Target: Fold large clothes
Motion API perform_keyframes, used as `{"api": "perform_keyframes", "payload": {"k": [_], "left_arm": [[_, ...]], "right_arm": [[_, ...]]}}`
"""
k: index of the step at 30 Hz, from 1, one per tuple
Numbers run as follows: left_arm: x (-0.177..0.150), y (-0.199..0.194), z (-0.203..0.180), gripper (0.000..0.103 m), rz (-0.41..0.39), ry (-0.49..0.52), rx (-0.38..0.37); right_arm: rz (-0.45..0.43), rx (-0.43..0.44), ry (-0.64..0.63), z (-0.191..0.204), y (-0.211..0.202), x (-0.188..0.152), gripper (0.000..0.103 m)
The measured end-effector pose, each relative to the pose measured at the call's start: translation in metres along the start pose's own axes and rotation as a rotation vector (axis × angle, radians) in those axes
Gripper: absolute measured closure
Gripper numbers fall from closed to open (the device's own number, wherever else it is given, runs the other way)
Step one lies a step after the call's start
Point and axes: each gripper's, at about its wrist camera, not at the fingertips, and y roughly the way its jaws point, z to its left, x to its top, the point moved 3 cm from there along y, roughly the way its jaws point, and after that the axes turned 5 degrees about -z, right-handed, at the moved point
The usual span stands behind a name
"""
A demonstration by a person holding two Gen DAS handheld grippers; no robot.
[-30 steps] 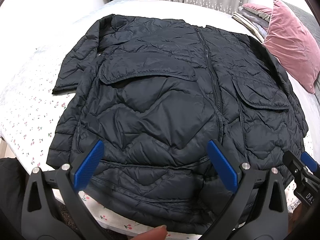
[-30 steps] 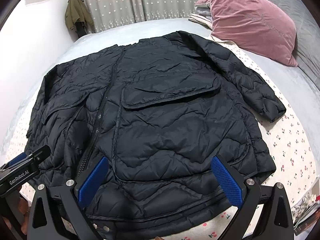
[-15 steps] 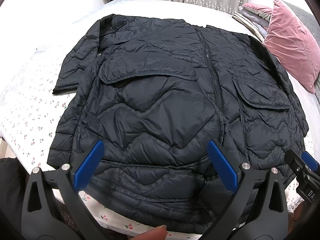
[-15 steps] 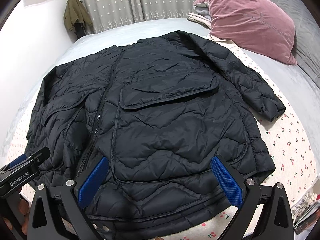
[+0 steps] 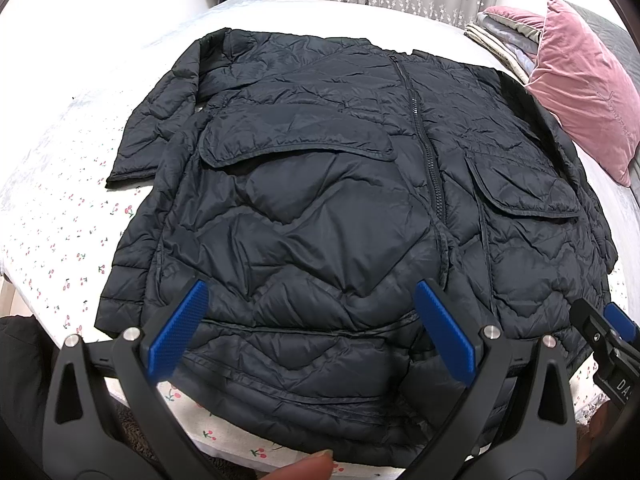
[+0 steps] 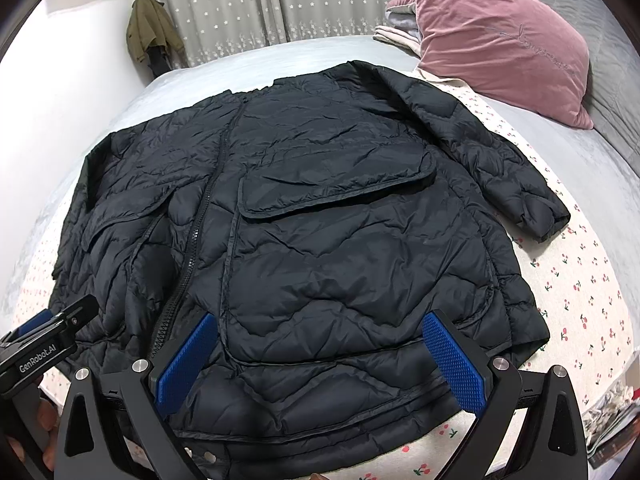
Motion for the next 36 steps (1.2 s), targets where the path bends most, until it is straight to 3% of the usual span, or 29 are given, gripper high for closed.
{"api": "perform_keyframes", "payload": {"k": [36], "left_arm": [[0.004, -0.005, 0.013, 0.001, -0.015, -0.015, 0.023]], "right_arm": [[0.006, -0.019, -0.012, -0.002, 0.003, 0.000, 0.000]]}}
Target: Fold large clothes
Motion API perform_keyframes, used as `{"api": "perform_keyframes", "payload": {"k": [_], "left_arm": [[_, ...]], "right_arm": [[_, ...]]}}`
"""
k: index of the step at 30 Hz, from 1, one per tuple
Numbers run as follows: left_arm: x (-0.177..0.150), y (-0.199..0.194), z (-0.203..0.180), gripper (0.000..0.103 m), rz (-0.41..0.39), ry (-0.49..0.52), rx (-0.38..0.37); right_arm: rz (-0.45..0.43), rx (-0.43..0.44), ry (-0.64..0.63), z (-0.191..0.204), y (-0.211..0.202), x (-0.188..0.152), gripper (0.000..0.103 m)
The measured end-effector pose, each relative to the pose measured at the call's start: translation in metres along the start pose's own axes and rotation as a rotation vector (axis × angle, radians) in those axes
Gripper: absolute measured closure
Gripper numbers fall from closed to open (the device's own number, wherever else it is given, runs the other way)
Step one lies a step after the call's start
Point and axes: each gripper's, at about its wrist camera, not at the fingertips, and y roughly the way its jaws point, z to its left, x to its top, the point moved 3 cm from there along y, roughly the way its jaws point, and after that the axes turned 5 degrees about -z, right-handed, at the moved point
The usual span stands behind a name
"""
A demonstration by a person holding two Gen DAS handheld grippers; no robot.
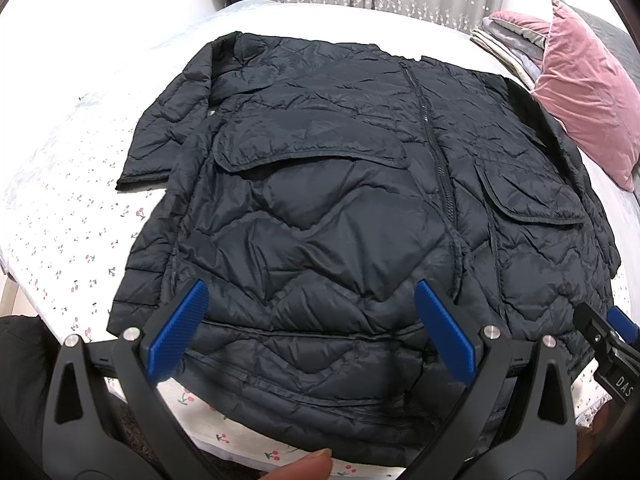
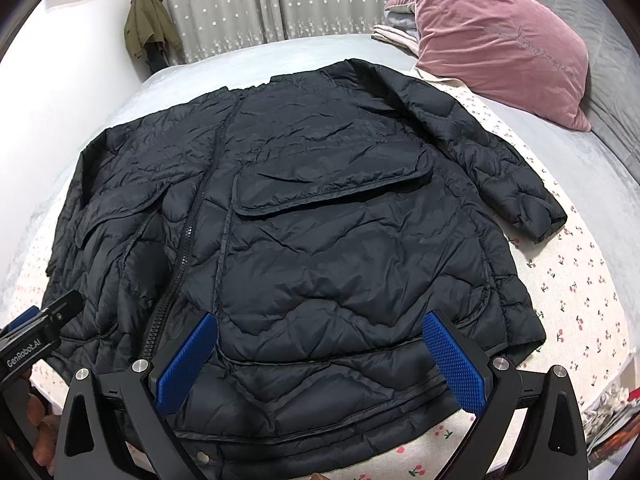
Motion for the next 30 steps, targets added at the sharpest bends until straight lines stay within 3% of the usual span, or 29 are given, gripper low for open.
{"api": "perform_keyframes", "payload": {"k": [5, 8, 13, 18, 21, 23, 25, 27, 30], "left_arm": [[0.009, -0.001, 0.014, 0.001, -0.035, -0.028, 0.009], [0.017, 0.006, 0.026, 0.001, -0.034, 0.010, 0.005], [0.028, 0.027, 0.068, 0.001, -0.015, 0.011, 0.071], [0.023, 0.046, 0.101, 0.001, 0.040, -0.020, -0.002], [0.010, 0.064, 0.117, 0.001, 0.103, -0.019, 0.000], [0.001, 0.074, 0.125, 0.001, 0.140, -0.014, 0.004], [-0.009, 0.083, 0.132, 0.001, 0.171, -0.035, -0.041], [-0.015, 0.089, 0.139, 0.001, 0.193, -0.082, -0.084], [-0.021, 0.087, 0.140, 0.000, 0.164, -0.088, -0.103]], "right_arm": [[-0.010, -0.003, -0.005, -0.005, -0.001, 0.003, 0.000], [-0.032, 0.007, -0.017, -0.012, -0.004, 0.010, 0.000], [-0.078, 0.004, 0.050, -0.057, -0.007, 0.027, 0.000], [-0.020, 0.038, 0.127, -0.105, 0.008, 0.029, 0.000], [0.008, 0.015, 0.127, -0.126, 0.017, 0.026, 0.000], [0.048, -0.011, 0.125, -0.137, 0.027, 0.022, 0.000], [0.113, -0.007, 0.137, -0.145, 0.042, 0.015, 0.000], [0.167, 0.021, 0.152, -0.148, 0.053, 0.006, 0.000], [0.262, 0.089, 0.185, -0.152, 0.071, -0.008, 0.000]]}}
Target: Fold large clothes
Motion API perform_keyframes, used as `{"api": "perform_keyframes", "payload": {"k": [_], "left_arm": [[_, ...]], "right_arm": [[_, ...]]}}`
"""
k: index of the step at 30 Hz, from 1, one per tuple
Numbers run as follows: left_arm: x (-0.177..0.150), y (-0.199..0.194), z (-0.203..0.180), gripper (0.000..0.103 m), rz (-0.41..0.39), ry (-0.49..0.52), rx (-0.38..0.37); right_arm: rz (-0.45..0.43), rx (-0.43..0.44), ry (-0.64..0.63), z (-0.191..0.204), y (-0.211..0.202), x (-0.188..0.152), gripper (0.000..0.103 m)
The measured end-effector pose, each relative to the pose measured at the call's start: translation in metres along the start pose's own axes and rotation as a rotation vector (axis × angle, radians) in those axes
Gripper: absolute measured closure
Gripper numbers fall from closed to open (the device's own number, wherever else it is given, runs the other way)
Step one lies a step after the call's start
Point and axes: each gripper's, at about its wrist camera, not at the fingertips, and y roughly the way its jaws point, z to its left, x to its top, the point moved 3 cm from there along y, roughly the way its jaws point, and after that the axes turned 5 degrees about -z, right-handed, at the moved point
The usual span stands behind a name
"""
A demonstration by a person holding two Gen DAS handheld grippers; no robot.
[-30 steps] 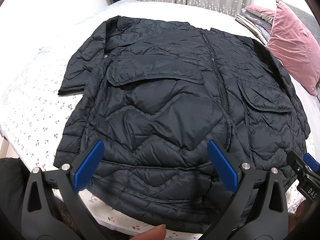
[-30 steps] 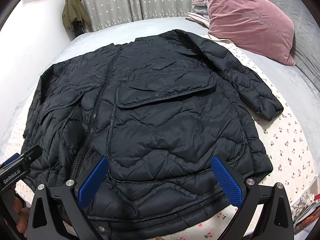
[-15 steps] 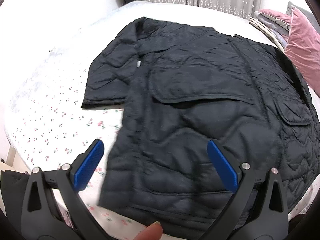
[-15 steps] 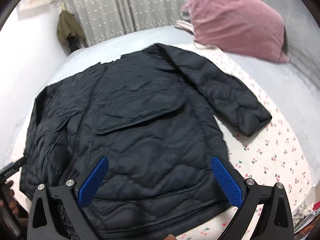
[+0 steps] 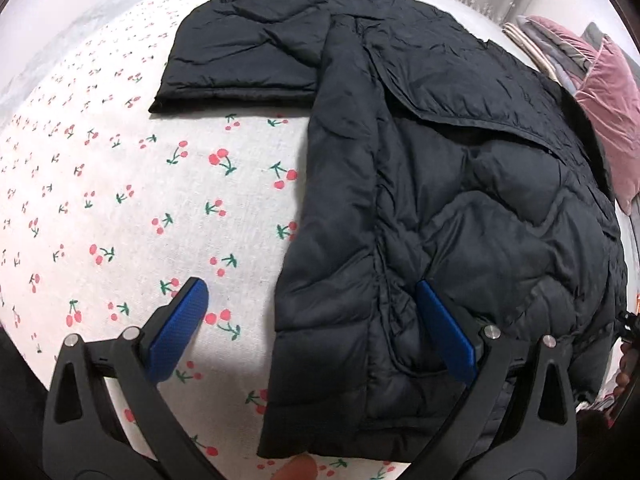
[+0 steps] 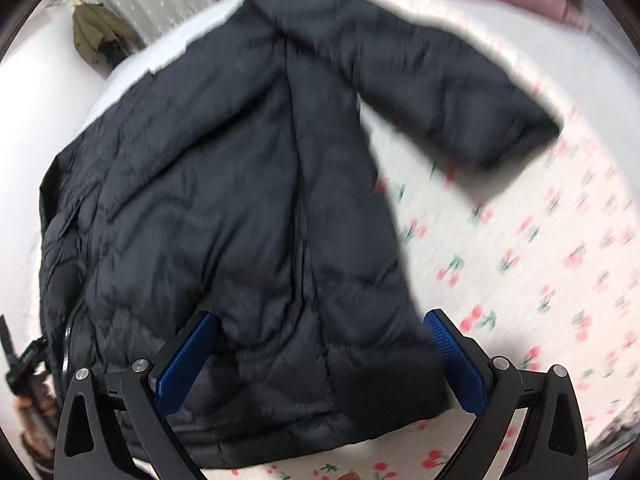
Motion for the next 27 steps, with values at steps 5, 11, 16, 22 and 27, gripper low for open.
{"api": "perform_keyframes", "payload": {"k": [5, 11, 16, 22, 27], "left_arm": [[-0.006, -0.006, -0.003, 0.001, 0.031, 0.017, -0.021], [-0.013, -0.037, -0.003, 0.089, 0.042, -0.077, -0.287], [-0.011, -0.072, 0.030, 0.095, -0.050, -0.140, -0.306], [-0.036, -0.038, 0.030, 0.090, 0.047, -0.012, -0.075], [-0.031, -0.075, 0.014, 0.046, -0.092, 0.087, 0.093]], "right_arm": [[-0.045, -0.015, -0.046, 0.001, -0.001, -0.009, 0.000], [-0.089, 0.043, 0.023, 0.002, -0.017, -0.009, 0.055], [-0.189, 0.146, 0.108, -0.020, -0.048, -0.005, 0.093], [-0.077, 0.022, 0.110, -0.026, -0.021, -0.011, 0.087], [-0.162, -0.122, 0.096, -0.025, -0.046, -0.016, 0.045]]}}
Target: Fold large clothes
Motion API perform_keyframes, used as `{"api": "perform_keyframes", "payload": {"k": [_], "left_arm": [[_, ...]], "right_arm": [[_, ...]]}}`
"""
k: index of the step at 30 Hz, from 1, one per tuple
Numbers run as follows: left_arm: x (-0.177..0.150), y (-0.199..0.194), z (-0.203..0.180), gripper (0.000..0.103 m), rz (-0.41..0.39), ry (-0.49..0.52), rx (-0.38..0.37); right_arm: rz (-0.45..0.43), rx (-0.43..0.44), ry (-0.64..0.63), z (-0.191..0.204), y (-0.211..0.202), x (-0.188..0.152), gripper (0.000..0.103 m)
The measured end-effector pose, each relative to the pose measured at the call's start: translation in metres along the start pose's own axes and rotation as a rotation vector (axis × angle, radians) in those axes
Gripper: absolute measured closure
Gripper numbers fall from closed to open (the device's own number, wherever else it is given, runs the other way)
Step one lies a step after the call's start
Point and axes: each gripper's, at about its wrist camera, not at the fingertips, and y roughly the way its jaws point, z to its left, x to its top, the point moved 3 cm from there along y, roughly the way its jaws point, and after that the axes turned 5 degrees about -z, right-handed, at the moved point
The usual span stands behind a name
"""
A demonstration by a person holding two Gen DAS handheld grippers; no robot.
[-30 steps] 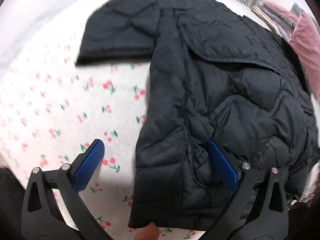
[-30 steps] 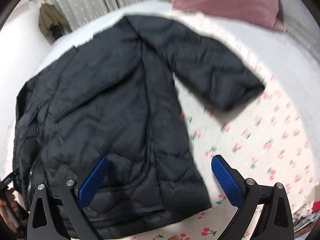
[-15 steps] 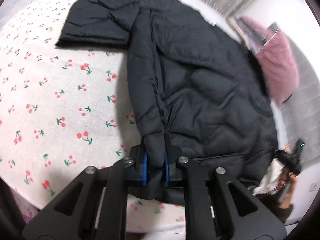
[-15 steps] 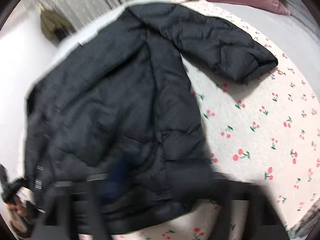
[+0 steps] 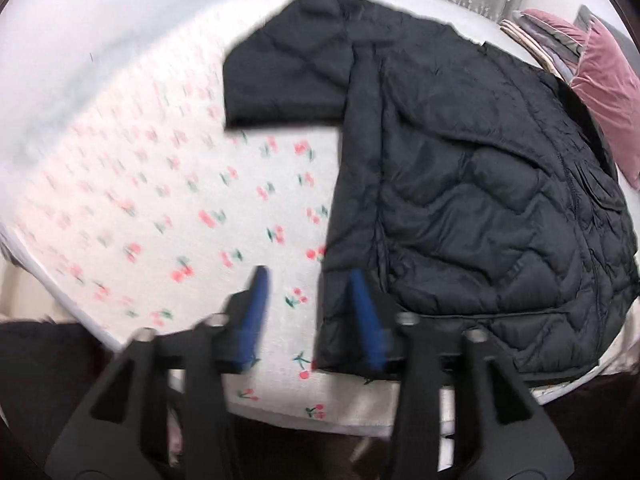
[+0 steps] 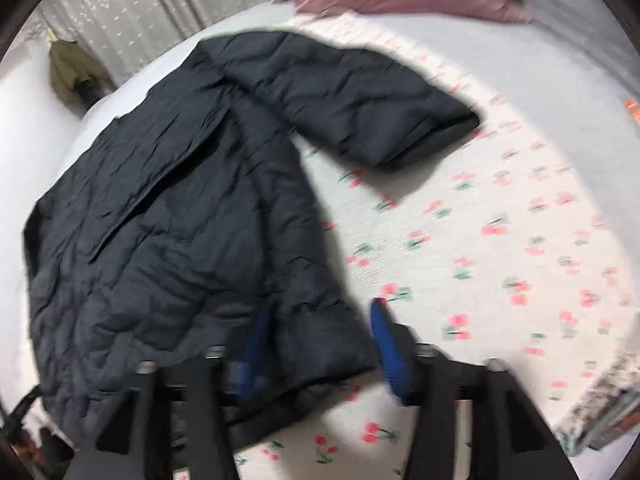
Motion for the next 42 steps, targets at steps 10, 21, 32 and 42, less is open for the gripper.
{"api": "perform_keyframes", "payload": {"k": [10, 21, 32, 42], "left_arm": [[0.055, -0.012, -0.023, 0.019, -0.099, 0.048, -0.058], [0.098, 0.037, 0.027, 0.019, -0.101, 0.161, 0.202], [0.091, 0.103, 0.030, 0.018, -0.060, 0.413, 0.094], [0.183, 0.098, 0.071, 0.094, -0.127, 0.155, 0.111]], "right_arm": [[-0.149, 0.065, -0.117, 0.078, -0.050, 0.031, 0.029], [-0.094, 0.134, -0.257, 0.178, 0.031, 0.021, 0.027], [-0.068, 0.163, -0.208, 0.196, 0.059, 0.036, 0.027], [-0.135, 0.132, -0.156, 0.188, 0.055, 0.046, 0.027]]}}
